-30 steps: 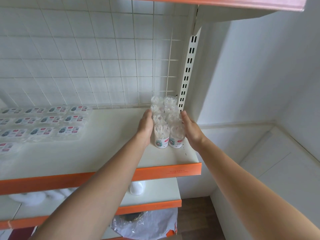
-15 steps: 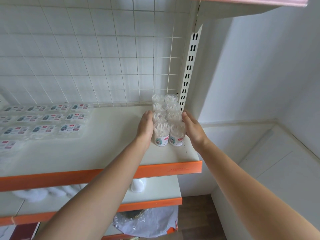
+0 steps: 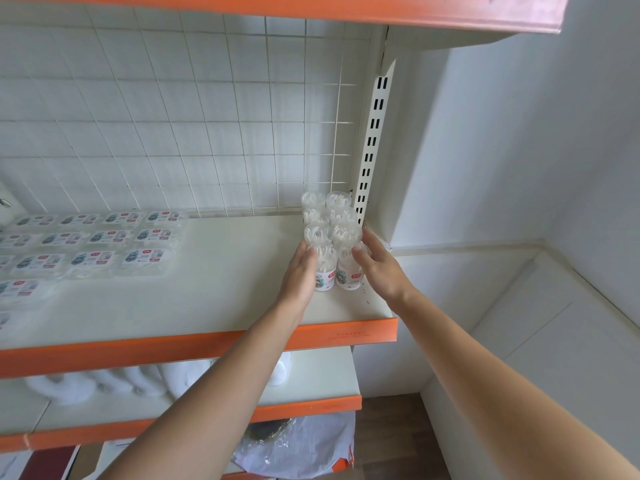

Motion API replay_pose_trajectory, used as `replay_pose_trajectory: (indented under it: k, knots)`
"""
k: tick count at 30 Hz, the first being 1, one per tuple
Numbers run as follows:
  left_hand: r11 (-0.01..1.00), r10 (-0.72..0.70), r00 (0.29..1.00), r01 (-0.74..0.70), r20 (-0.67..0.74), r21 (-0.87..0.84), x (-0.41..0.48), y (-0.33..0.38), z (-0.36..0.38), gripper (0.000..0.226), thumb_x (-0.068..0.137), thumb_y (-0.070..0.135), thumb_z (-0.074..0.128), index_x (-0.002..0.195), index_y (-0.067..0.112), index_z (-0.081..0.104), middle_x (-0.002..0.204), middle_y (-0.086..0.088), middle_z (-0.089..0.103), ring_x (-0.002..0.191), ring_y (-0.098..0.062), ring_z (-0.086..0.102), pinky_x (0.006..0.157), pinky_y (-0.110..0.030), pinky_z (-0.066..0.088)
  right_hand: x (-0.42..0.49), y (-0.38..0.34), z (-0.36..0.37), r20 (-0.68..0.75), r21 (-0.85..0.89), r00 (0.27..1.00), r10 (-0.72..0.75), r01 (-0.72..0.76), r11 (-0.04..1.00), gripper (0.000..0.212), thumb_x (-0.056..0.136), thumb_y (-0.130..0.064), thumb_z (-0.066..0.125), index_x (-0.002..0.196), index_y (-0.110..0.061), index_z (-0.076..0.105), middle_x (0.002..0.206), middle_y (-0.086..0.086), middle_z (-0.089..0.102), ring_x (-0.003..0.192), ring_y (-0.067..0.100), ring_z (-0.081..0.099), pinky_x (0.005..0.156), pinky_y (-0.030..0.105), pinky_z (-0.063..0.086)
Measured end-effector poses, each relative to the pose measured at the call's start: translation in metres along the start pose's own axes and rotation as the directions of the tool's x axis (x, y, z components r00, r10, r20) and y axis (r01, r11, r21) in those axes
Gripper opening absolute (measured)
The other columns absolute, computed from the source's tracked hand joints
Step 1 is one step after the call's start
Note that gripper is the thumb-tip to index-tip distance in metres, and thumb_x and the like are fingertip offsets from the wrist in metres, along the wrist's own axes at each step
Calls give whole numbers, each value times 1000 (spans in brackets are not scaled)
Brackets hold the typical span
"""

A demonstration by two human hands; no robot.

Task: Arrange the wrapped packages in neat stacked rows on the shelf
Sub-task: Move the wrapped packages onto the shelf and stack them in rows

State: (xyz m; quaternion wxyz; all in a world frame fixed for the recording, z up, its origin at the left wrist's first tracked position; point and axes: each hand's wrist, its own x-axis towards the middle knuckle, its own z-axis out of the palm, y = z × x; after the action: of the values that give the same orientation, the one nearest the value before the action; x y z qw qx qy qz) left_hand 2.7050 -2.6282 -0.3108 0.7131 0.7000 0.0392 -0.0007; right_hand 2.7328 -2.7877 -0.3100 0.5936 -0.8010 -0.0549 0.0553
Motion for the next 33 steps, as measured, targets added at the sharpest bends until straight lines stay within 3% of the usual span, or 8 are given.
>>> replay_pose_trajectory:
  k: [4,8,11,13,18,25,30,33]
  knots:
    - [1000,-7,1000,8,-12,26,-2,4,-2,38,102,31,34,137,24,49,132,7,58,121,-5,53,97,-23,42,-6,-5,0,-14,-34,1000,-4,4,999,75,83,-64,46,149,-35,28,146,-15,44,134,9,42,112,41,35]
    - [995,-30,998,36,-60,88,-5,6,-8,53,92,48,42,135,19,50,134,4,55,123,-8,51,105,-30,40,-18,-11,-5,-79,-12,997,4,-5,1000,59,97,-45,48,150,-25,30,135,-13,45,131,13,45,107,39,41]
    - [993,-2,995,14,-97,116,-9,10,-11,25,99,28,48,120,17,55,108,12,61,97,1,57,80,-16,44,-28,-9,-10,-96,-94,993,-63,54,994,52,95,-45,54,141,-26,42,142,-7,47,120,10,53,93,24,43]
    - [984,26,994,-7,-107,179,-12,11,-11,25,97,26,54,120,16,55,108,8,61,91,3,57,74,-15,43,-33,-6,-12,-85,-151,991,-100,87,985,48,91,-43,61,135,-30,47,139,-9,48,117,8,54,88,20,42]
    - [960,21,993,13,-118,279,-7,9,-10,29,94,26,56,122,17,55,115,0,61,104,-14,59,86,-29,47,-36,-4,-13,-105,-270,983,-151,118,956,40,87,-29,68,124,-32,52,127,-9,55,106,5,58,86,26,52]
    - [944,11,996,18,-86,329,-6,13,-11,35,97,28,51,131,18,52,121,0,59,108,-16,58,94,-35,46,-36,-6,-11,-114,-380,978,-175,120,917,38,90,-24,63,127,-28,52,124,-6,58,101,8,61,87,28,51]
    - [956,-15,995,42,-96,289,-11,18,-14,35,97,31,50,130,19,52,123,1,60,109,-14,58,90,-30,45,-39,-7,-10,-100,-468,972,-211,142,872,45,92,-27,61,134,-28,47,134,-1,52,114,14,56,90,25,43]
    - [948,-1,994,36,-109,317,-18,24,-18,38,99,32,49,134,17,49,127,0,57,106,-11,54,87,-26,39,-41,-11,-9,-134,-561,937,-322,196,804,47,92,-29,61,137,-23,47,139,2,48,127,19,46,100,30,41]
